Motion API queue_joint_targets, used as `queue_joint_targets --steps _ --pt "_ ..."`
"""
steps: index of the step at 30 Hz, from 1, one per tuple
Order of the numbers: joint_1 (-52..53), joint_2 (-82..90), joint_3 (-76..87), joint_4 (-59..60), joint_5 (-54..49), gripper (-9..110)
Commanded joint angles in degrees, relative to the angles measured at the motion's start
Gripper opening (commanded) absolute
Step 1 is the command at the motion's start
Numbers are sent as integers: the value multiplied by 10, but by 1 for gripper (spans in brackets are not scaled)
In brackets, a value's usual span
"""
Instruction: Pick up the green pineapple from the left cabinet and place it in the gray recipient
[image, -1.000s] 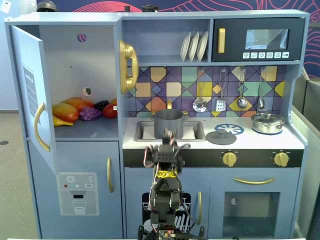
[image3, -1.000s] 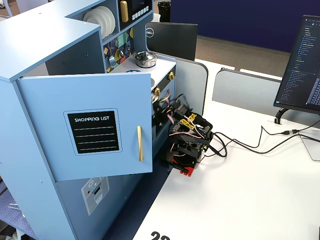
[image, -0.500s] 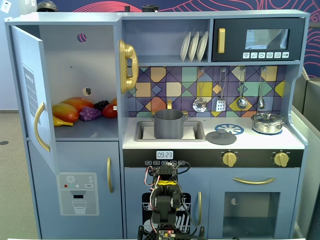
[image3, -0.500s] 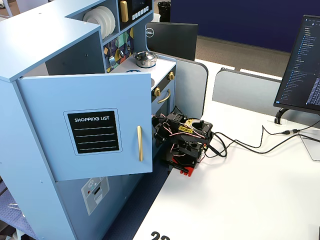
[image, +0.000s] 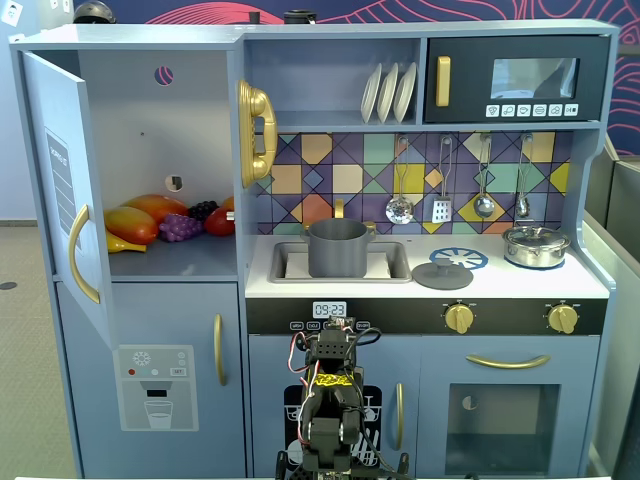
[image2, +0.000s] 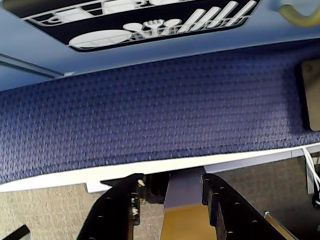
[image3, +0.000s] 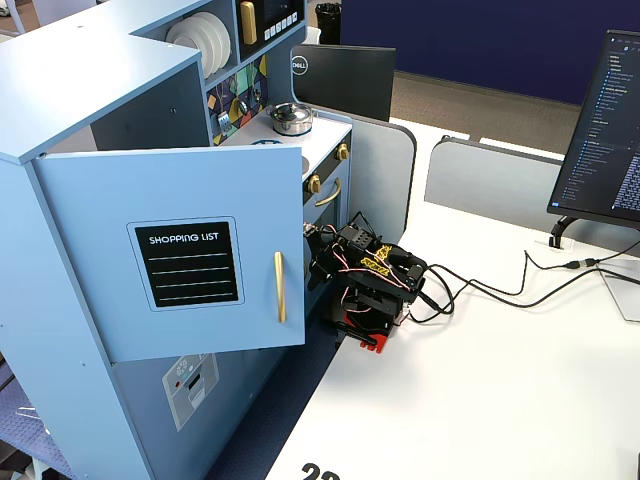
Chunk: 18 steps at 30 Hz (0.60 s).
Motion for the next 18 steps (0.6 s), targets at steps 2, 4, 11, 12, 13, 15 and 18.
queue_joint_targets --steps 2,4,11,12,13,15,18 --pt "10 -4 -2 101 6 6" --pt "10 -4 -2 101 6 6" --pt "10 -4 -2 101 10 7" --pt "10 -4 -2 101 11 7" --pt "10 -4 -2 101 11 7" --pt "10 -4 -2 101 11 7" --pt "10 -4 -2 101 11 7"
